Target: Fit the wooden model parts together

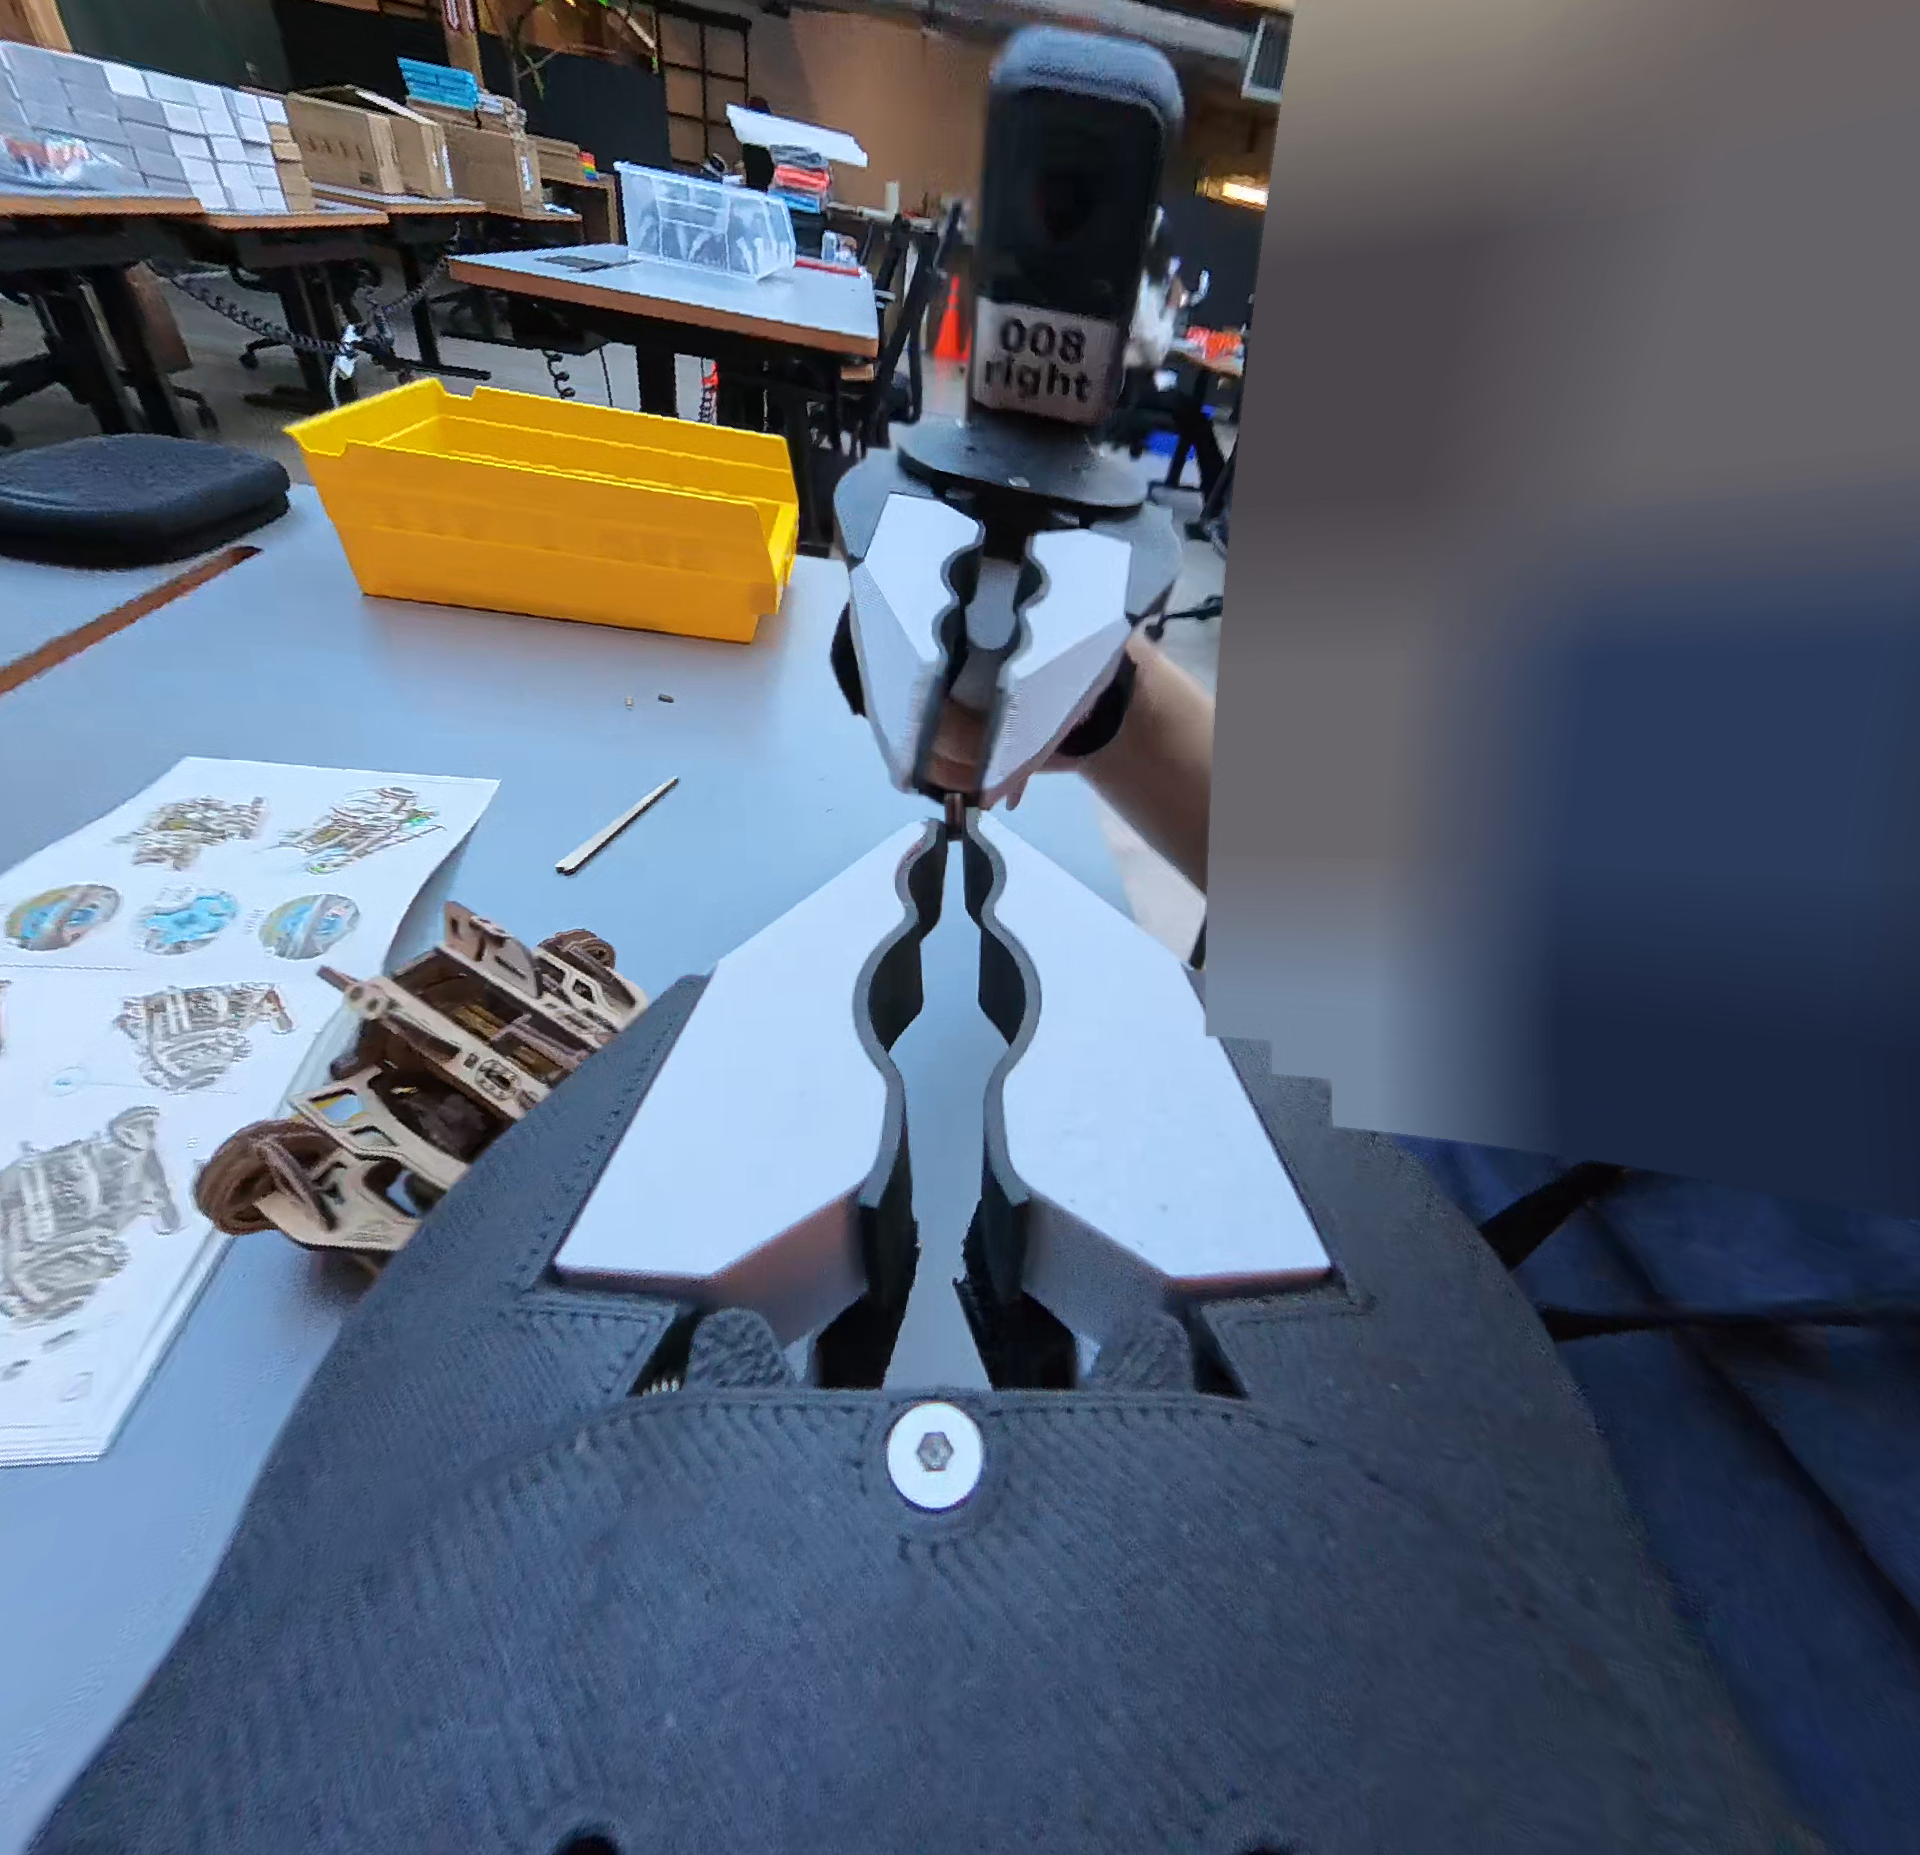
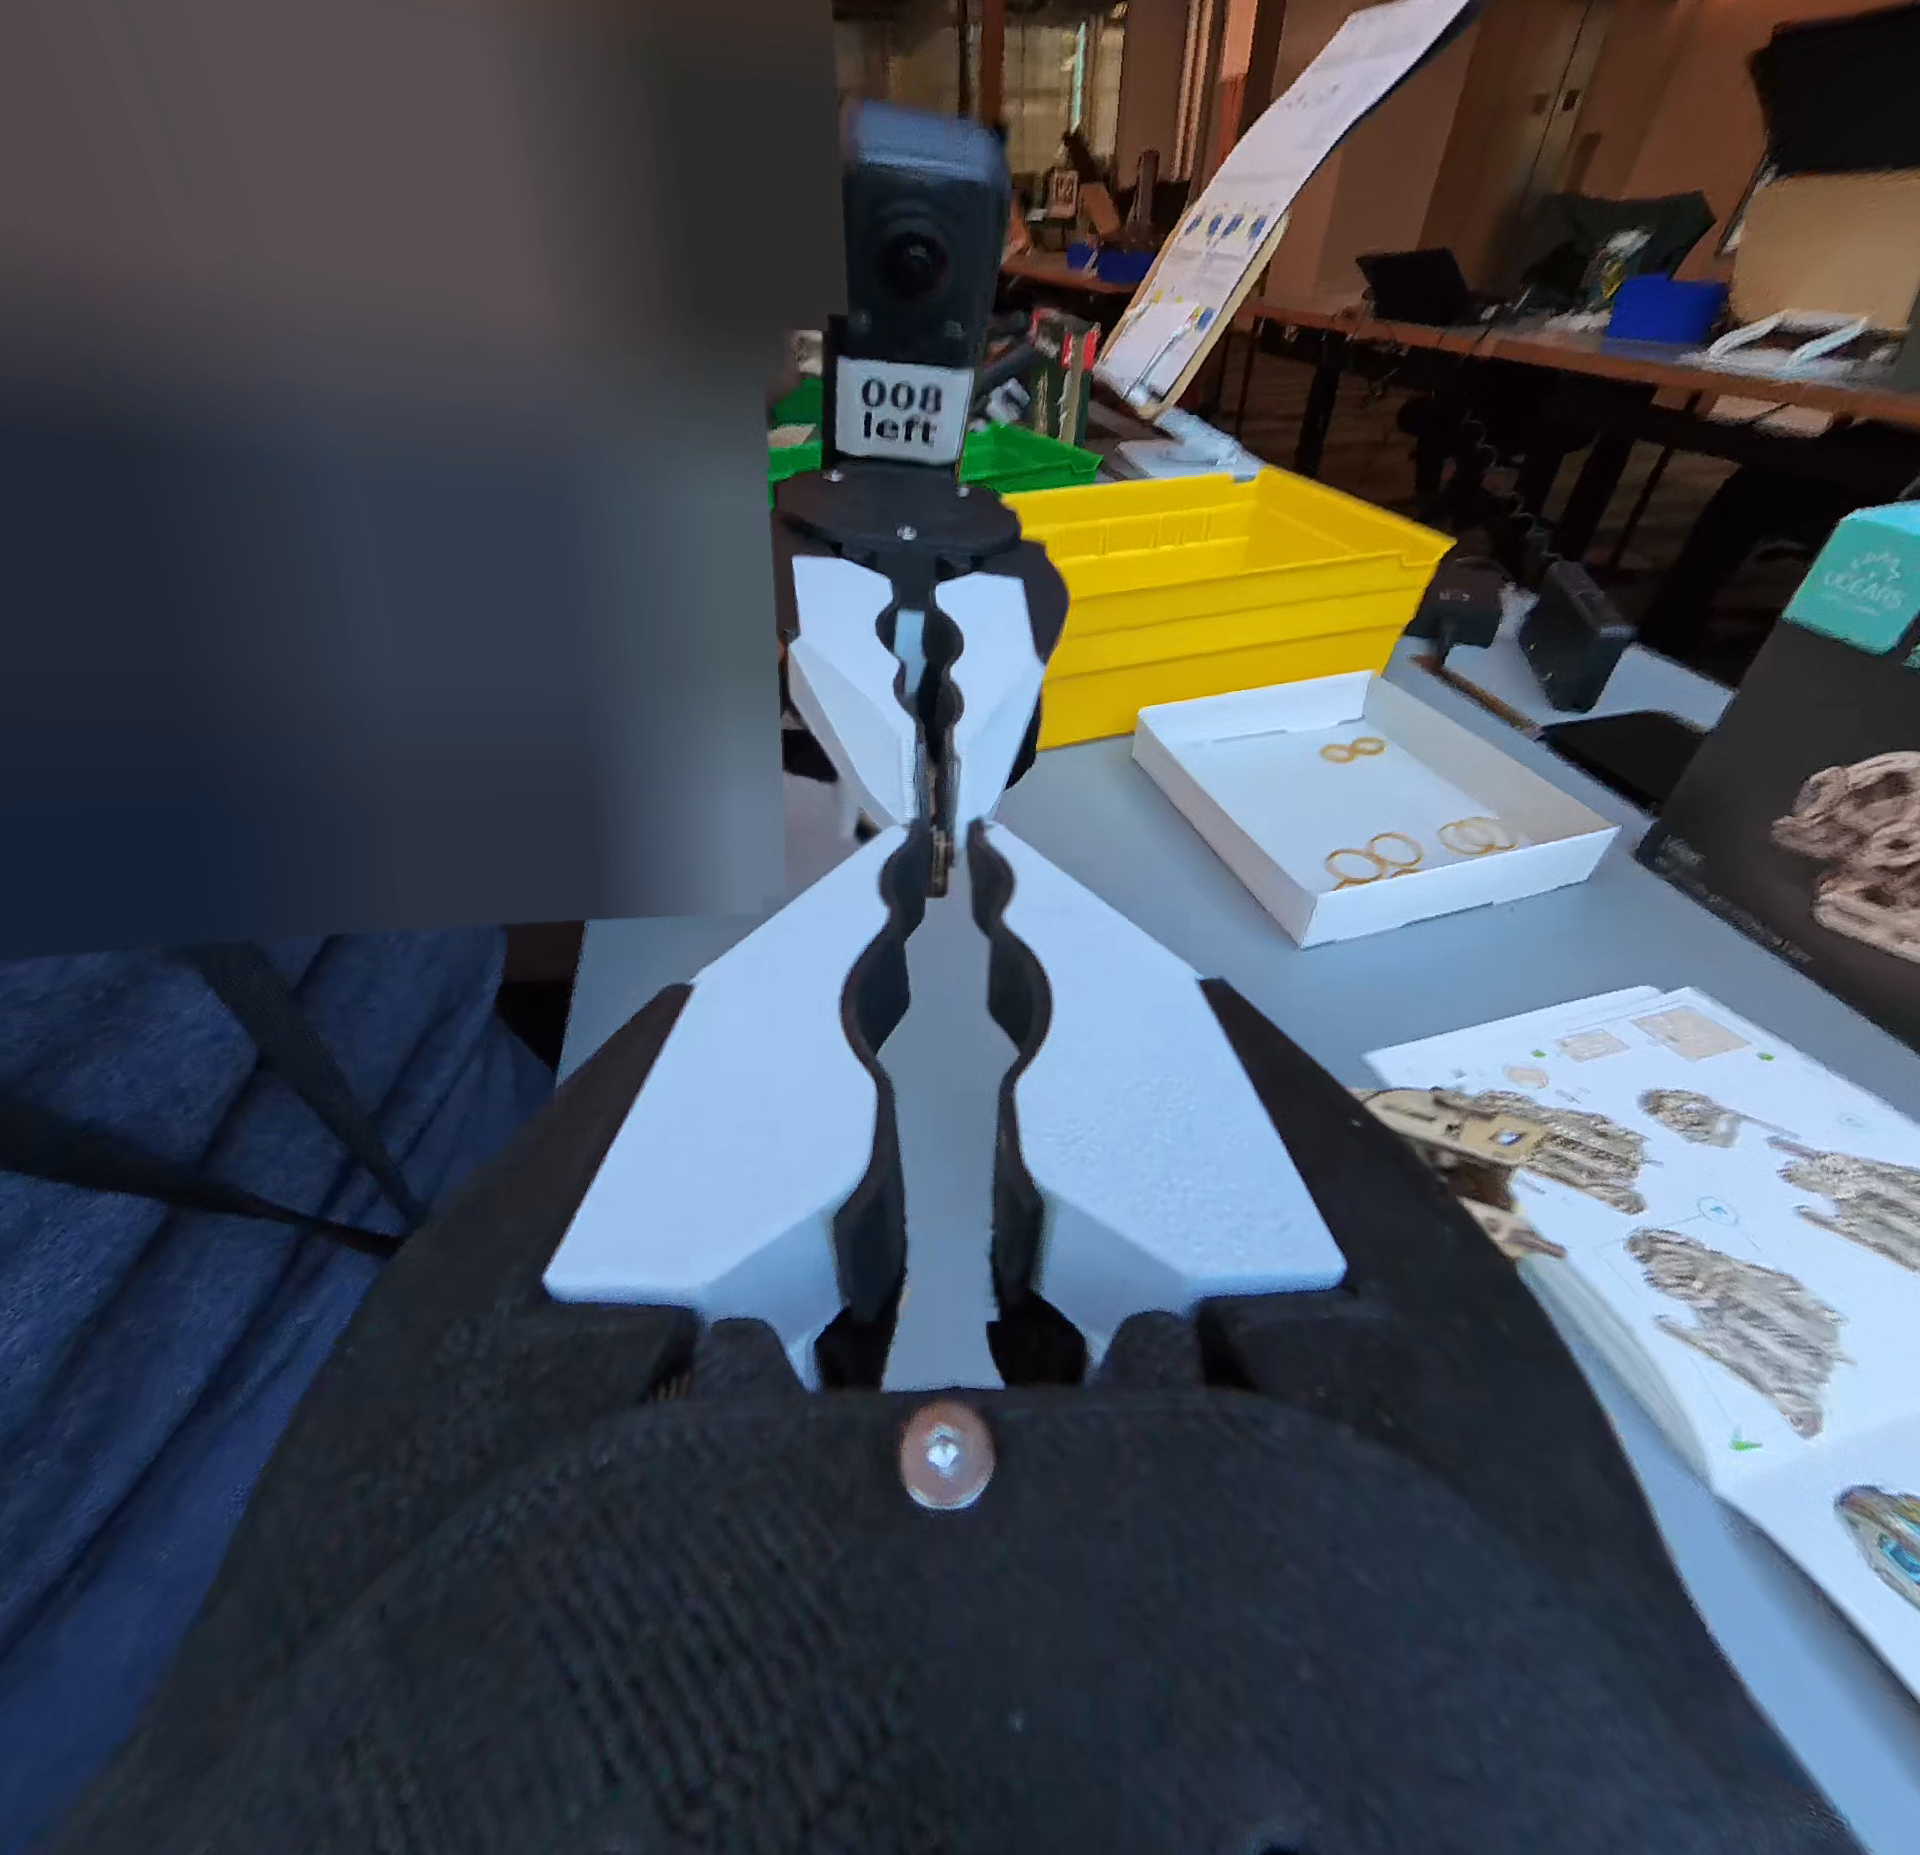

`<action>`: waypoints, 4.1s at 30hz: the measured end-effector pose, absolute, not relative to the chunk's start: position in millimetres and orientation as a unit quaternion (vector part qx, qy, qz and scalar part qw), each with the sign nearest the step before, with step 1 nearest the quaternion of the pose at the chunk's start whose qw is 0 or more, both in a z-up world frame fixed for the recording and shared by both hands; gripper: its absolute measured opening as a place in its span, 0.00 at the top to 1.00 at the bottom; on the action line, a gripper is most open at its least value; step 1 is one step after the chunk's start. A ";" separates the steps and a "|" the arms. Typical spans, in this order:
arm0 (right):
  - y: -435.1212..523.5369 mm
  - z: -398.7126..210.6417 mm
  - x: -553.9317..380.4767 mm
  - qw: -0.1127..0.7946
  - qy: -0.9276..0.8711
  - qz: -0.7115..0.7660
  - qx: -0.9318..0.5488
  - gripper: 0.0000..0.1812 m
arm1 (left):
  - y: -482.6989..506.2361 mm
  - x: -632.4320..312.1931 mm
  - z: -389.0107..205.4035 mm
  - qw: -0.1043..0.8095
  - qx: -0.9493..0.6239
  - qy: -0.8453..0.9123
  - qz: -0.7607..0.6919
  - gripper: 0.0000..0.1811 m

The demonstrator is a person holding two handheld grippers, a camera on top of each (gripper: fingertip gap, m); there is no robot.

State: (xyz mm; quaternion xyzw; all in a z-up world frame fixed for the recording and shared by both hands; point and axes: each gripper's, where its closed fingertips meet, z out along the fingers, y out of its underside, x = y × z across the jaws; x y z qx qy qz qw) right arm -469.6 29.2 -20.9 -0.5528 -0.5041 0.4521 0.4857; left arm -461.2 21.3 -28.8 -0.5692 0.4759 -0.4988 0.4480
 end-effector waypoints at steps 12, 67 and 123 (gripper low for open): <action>31.6 -31.8 -461.2 0.735 -0.492 0.093 -0.458 0.89 | 34.5 -465.8 -43.9 0.302 -0.628 0.270 -0.664 1.00; 47.4 -54.9 -444.7 0.563 -0.421 0.452 -0.549 0.97 | 40.4 -447.8 -53.2 0.353 -0.570 0.538 -0.512 0.99; 84.4 -125.9 -463.3 0.485 -0.357 0.439 -0.667 1.00 | 102.1 -452.0 -104.8 0.199 -0.535 0.783 -0.247 0.79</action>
